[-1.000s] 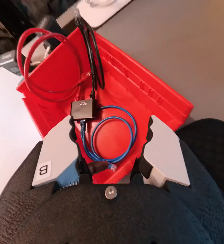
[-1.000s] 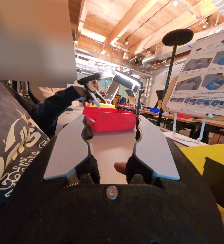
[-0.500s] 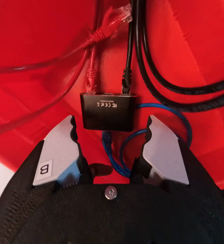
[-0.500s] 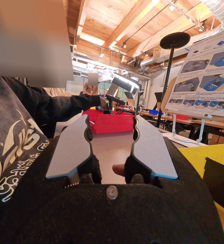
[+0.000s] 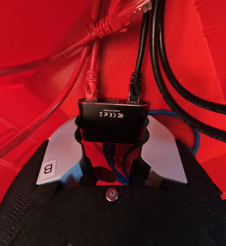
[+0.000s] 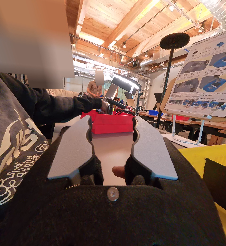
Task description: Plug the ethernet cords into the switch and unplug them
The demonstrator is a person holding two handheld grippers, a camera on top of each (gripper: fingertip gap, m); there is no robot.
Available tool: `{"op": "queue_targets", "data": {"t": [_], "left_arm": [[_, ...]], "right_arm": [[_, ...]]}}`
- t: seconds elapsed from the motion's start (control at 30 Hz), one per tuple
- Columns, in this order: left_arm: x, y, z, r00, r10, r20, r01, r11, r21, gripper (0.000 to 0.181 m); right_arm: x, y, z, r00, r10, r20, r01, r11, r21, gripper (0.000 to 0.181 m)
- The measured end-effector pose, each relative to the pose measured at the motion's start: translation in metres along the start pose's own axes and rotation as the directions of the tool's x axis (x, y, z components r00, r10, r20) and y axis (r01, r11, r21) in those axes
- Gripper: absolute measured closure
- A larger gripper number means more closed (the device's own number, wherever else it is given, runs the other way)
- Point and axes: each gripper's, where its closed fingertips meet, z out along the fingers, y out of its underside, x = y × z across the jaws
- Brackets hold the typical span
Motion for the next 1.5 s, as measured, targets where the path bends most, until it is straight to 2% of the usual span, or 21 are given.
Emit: {"op": "queue_targets", "data": {"t": [0.23,0.37,0.47,0.57,0.63,0.8,0.93,1.03,1.1,1.2,1.3,1.4,1.5], "left_arm": [[0.005,0.003,-0.002,0.996,0.090,0.027,-0.089,0.996,-0.015,0.092],[-0.002,0.002,-0.016,0.979,0.115,0.165,-0.126,0.990,0.056,0.092],[-0.010,0.002,-0.045,0.924,0.131,0.359,-0.188,0.974,0.129,0.092],[-0.010,0.002,-0.080,0.818,0.138,0.558,-0.285,0.940,0.186,0.093],[-0.006,0.004,-0.095,0.738,0.169,0.654,-0.354,0.921,0.162,0.093],[-0.001,0.001,-0.129,0.418,0.227,0.880,-0.495,0.869,0.011,0.093],[0.013,-0.007,-0.172,0.158,0.113,0.981,-0.590,0.807,0.002,0.093],[0.031,-0.010,-0.211,0.027,-0.057,0.998,-0.668,0.741,0.060,0.093],[0.044,-0.011,-0.233,-0.026,-0.170,0.985,-0.705,0.702,0.102,0.093],[0.065,-0.013,-0.254,-0.021,-0.307,0.952,-0.752,0.632,0.187,0.093],[0.097,-0.016,-0.271,0.031,-0.442,0.897,-0.815,0.508,0.278,0.093],[0.135,-0.020,-0.280,0.128,-0.514,0.848,-0.851,0.382,0.360,0.093],[0.179,-0.026,-0.281,0.236,-0.528,0.816,-0.868,0.263,0.422,0.093]], "right_arm": [[0.002,0.001,0.000,1.000,0.003,-0.010,-0.003,1.000,-0.005,0.125],[0.004,0.001,0.000,1.000,0.018,-0.015,-0.018,1.000,-0.004,0.125],[0.004,0.001,0.001,1.000,0.017,-0.018,-0.017,1.000,-0.005,0.125],[0.004,0.002,0.001,1.000,0.011,-0.020,-0.011,1.000,-0.008,0.125],[0.004,0.002,0.001,1.000,0.010,-0.021,-0.010,1.000,-0.009,0.125],[0.004,0.002,0.001,1.000,0.010,-0.023,-0.010,1.000,-0.010,0.125],[0.005,0.002,0.001,1.000,0.014,-0.025,-0.014,1.000,-0.009,0.125],[0.005,0.002,0.001,1.000,0.013,-0.027,-0.013,1.000,-0.010,0.126],[0.005,0.002,0.001,1.000,0.009,-0.028,-0.010,1.000,-0.013,0.126],[0.004,0.004,0.002,1.000,0.002,-0.029,-0.002,1.000,-0.021,0.126],[0.003,0.005,0.002,1.000,-0.007,-0.029,0.006,1.000,-0.029,0.127],[0.005,0.006,0.004,0.999,-0.013,-0.046,0.011,0.999,-0.040,0.129],[0.009,0.010,0.007,0.995,-0.029,-0.096,0.022,0.997,-0.075,0.133]]}}
